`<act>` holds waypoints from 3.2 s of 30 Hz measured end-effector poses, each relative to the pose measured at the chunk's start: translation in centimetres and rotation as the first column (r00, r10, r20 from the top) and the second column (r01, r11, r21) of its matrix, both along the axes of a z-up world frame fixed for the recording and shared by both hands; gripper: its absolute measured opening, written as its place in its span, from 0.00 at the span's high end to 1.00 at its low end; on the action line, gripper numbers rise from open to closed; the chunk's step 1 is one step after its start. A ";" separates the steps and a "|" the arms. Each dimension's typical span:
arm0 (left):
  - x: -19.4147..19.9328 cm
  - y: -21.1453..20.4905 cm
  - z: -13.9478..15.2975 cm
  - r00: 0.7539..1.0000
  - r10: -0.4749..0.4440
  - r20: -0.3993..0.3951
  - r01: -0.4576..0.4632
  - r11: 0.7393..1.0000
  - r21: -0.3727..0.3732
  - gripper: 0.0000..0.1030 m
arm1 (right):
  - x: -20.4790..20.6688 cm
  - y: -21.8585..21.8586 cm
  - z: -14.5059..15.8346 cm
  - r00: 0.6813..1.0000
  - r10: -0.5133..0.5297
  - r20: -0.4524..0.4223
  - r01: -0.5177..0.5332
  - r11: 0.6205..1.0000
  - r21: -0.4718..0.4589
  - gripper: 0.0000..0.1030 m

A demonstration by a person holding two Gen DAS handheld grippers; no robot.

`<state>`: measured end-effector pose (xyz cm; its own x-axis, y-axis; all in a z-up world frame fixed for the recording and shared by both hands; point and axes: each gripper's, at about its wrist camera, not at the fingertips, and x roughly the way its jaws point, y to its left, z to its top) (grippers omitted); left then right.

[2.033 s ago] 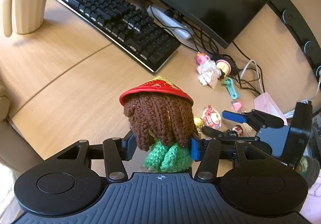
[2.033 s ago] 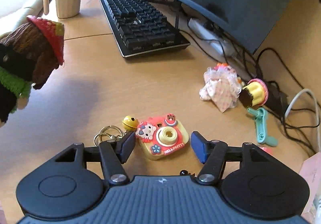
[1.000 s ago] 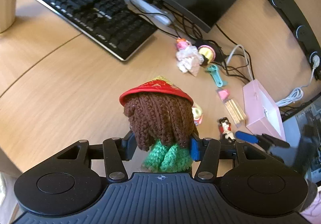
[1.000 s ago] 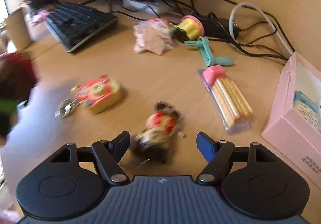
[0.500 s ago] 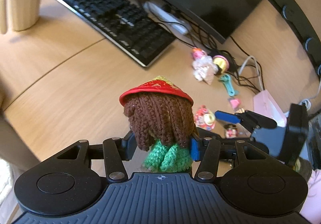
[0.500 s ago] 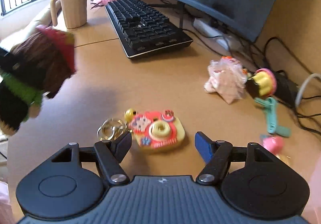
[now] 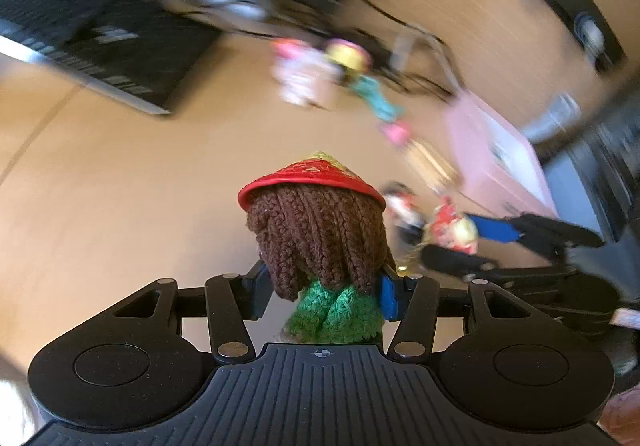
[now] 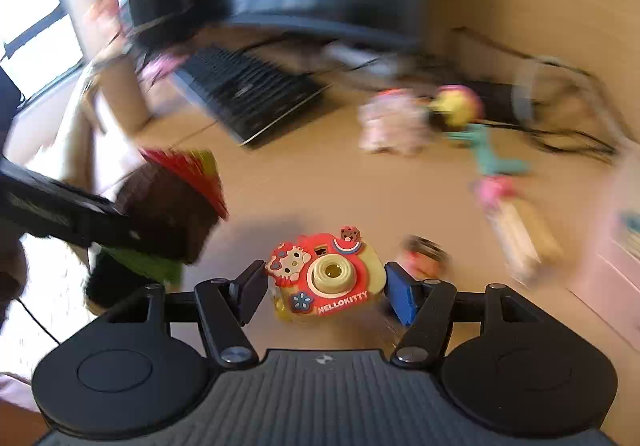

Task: Organize objects
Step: 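Lower the knitted doll into the pink box with the left tool while the right carries the keychain, then release the Hello Kitty keychain into the pink box with the right tool, then grasp the yellow cup toy with pink rim with the left tool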

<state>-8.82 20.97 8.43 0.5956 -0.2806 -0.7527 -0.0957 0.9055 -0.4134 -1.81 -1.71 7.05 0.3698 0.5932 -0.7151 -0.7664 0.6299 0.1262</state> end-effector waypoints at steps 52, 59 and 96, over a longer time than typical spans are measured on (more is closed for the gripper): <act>10.3 -13.4 -0.5 0.979 -0.116 0.168 0.095 0.987 0.127 0.45 | 11.6 -15.8 9.6 0.680 -0.667 0.303 0.600 0.745 0.292 0.26; 6.6 -9.4 -3.1 0.995 -0.070 0.065 0.064 0.993 0.101 0.45 | 6.1 -12.6 2.8 0.818 -0.533 0.216 0.525 0.845 0.101 0.21; 28.3 -8.9 -4.0 0.993 -0.033 0.117 -0.031 0.865 0.501 0.45 | -1.1 -13.0 -1.9 0.789 -0.602 0.124 0.613 0.785 -0.091 0.16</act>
